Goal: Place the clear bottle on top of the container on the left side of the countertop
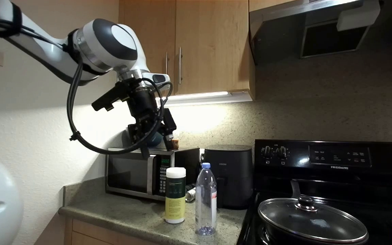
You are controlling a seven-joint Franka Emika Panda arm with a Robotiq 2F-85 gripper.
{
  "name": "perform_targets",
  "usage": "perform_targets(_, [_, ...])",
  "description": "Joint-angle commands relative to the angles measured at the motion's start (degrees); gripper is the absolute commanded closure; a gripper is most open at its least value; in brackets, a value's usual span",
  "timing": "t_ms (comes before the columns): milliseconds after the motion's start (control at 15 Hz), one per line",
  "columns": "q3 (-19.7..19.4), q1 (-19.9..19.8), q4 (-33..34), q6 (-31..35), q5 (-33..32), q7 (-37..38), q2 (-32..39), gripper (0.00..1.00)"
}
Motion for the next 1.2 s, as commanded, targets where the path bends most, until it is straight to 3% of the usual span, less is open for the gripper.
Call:
perform_targets(0, [-1.6,0.3,0.2,-0.2,-1.3,0.9,1.2,0.00])
perform_targets(333, [-2.2,0.7,0.2,-0.2,-1.2,0.8,1.5,0.00])
perform_targets(1000, [-6.0,-0.5,7.3,10.3,-4.6,-3.2,18.1,0.00])
perform_targets(1133, [-6.3,0.5,6.0,9.2,-3.8,-1.1,16.3,0.00])
